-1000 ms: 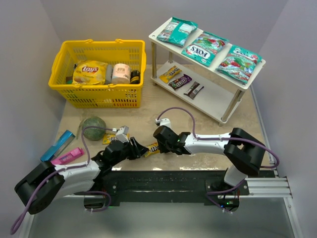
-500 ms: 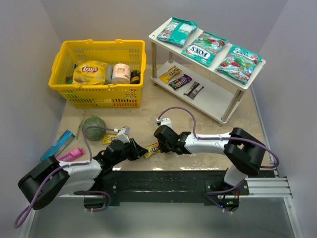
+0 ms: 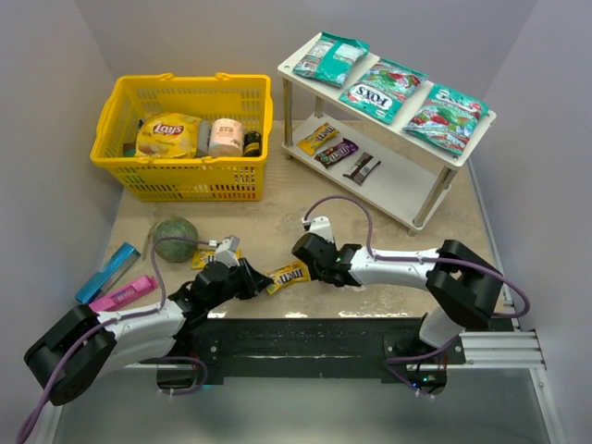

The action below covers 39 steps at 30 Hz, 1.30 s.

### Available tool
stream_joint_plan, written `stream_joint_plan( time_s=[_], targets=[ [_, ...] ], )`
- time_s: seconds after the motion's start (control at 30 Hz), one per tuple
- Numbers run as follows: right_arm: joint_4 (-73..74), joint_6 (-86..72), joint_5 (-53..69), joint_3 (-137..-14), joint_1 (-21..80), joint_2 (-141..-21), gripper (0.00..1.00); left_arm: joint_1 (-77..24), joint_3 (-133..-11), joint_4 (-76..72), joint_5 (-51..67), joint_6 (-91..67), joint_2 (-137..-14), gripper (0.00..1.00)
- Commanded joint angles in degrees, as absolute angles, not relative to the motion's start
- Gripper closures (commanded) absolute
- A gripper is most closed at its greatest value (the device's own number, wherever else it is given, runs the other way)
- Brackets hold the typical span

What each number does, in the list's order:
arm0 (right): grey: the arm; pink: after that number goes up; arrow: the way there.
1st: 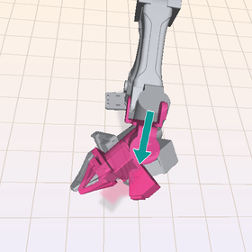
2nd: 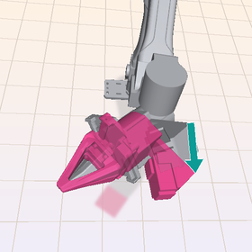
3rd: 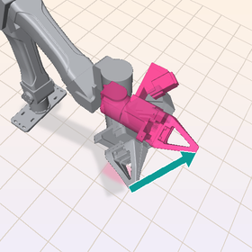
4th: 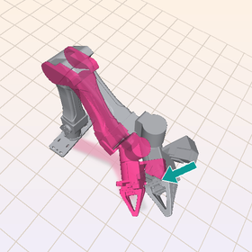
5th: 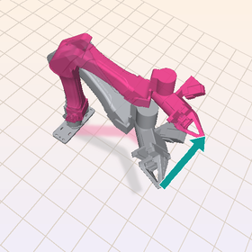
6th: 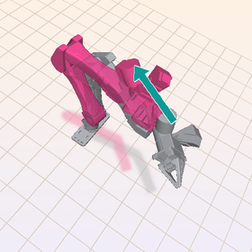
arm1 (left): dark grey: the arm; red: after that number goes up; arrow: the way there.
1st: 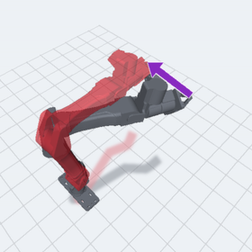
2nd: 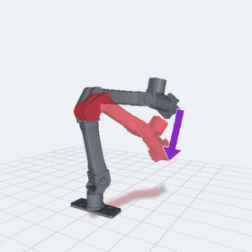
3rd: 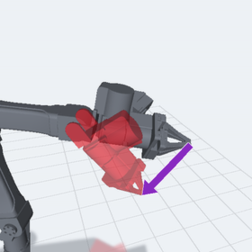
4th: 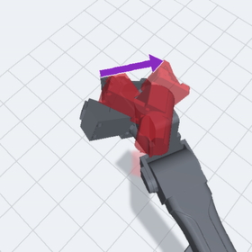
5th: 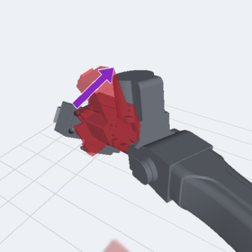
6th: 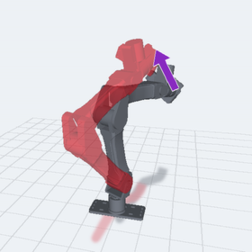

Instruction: Place and organize the candy bags onto the shelf

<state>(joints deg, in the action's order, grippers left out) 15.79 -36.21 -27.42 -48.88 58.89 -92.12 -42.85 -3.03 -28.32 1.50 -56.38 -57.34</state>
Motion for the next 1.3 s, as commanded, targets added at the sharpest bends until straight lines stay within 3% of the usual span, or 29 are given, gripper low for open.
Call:
stream_joint_plan(
  time_s=[0.0,0.17,0.4,0.6,0.97,1.27],
  targets=[
    [21.61,-36.48,-35.59,-50.8,58.54,-86.85,0.59,-42.54,-4.04,-26.02,0.09,-54.67,-55.99,0.97],
    [24.34,-35.77,-35.77,-51.94,58.54,-78.5,0.56,-42.63,-6.23,-25.93,0.88,-54.67,-56.51,1.0],
    [24.27,-29.81,-31.39,-54.05,58.54,-60.58,0.38,-42.54,-14.83,-27.24,2.9,-54.23,-58.8,1.0],
    [19.34,-24.44,-15.67,-57.91,58.62,-51.16,0.36,-42.63,-23.53,-34.35,4.83,-54.23,-65.03,1.0],
    [18.28,-21.8,-3.08,-66.27,58.62,-48.69,0.32,-45.09,-48.58,-55.45,6.33,-60.55,-99.55,1.0],
    [22.15,-23.91,-6.94,-66.1,58.62,-43.86,0.32,-47.72,-74.43,-53.0,-3.23,-66.09,-120.31,1.0]
  ],
)
